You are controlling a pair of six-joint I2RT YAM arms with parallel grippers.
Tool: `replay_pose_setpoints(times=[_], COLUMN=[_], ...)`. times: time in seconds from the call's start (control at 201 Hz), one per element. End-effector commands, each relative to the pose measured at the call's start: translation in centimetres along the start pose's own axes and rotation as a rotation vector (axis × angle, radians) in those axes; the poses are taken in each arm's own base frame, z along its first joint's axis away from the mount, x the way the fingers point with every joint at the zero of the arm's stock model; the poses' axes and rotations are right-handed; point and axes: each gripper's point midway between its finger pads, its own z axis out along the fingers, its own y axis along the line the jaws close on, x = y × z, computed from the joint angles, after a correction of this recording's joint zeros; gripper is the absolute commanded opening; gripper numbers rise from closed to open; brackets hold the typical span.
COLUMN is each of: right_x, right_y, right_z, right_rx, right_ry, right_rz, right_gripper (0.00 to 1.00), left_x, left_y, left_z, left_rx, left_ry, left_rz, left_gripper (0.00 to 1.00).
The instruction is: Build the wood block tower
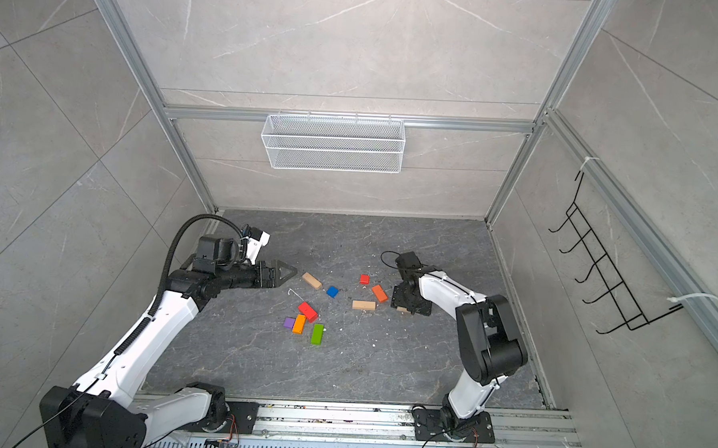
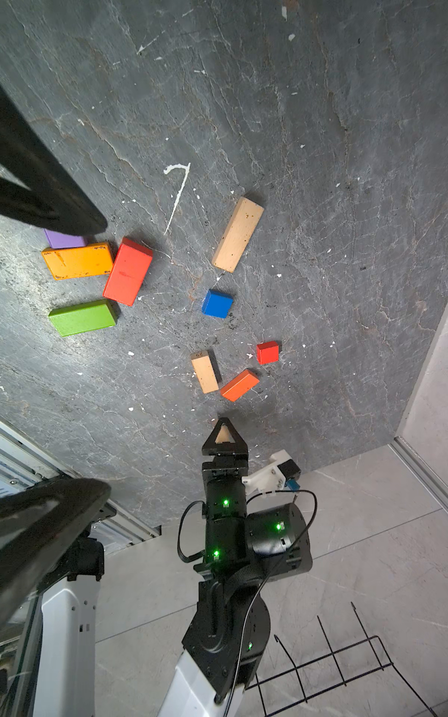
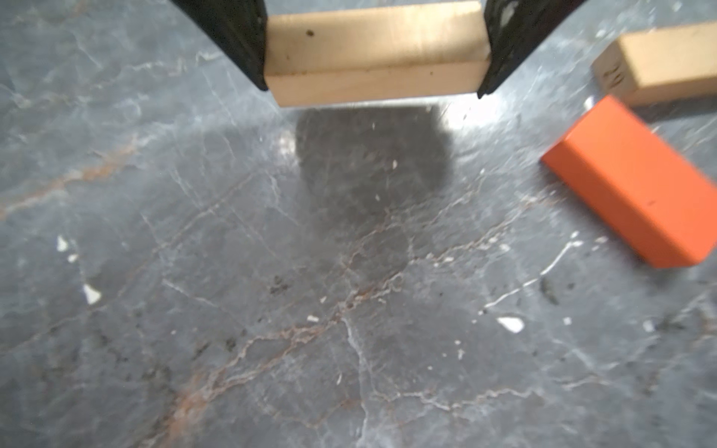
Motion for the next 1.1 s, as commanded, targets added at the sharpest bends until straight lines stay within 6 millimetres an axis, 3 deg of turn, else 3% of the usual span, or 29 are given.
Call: replay_pose_setpoints(times=[0.0,0.254,0.667,1.091], right_x=[2.0,4.2,6.4,8.3], right_y=[0.4,3.2,9.9,11.4], right_z=[-1.3,-2.7,-1.6,0.4], right_rx=[-0.04,-0.03,-0.086,-0.019], right_ry=[0.044,0.016,-0.011,-0.003], right_rz=[-0.029,-0.059,-0.083,-0.126], right_gripper=[0.57,0.56,0.54,0.57], left_x=[-0.1,-0.1,-0.1,-0.1], left_y=[-0.6,-0.7,-1.0,-1.0], left_z=[-0.1,0.0,-0.4,-0.3], left_rx=[0.026,0.033,0.038,0.037], left_ry=[0.002,0.004,-0.007,-0.006], left_rz=[0.006,0.006,0.013,0.012], left_gripper=[1.0,1.0,1.0,1.0])
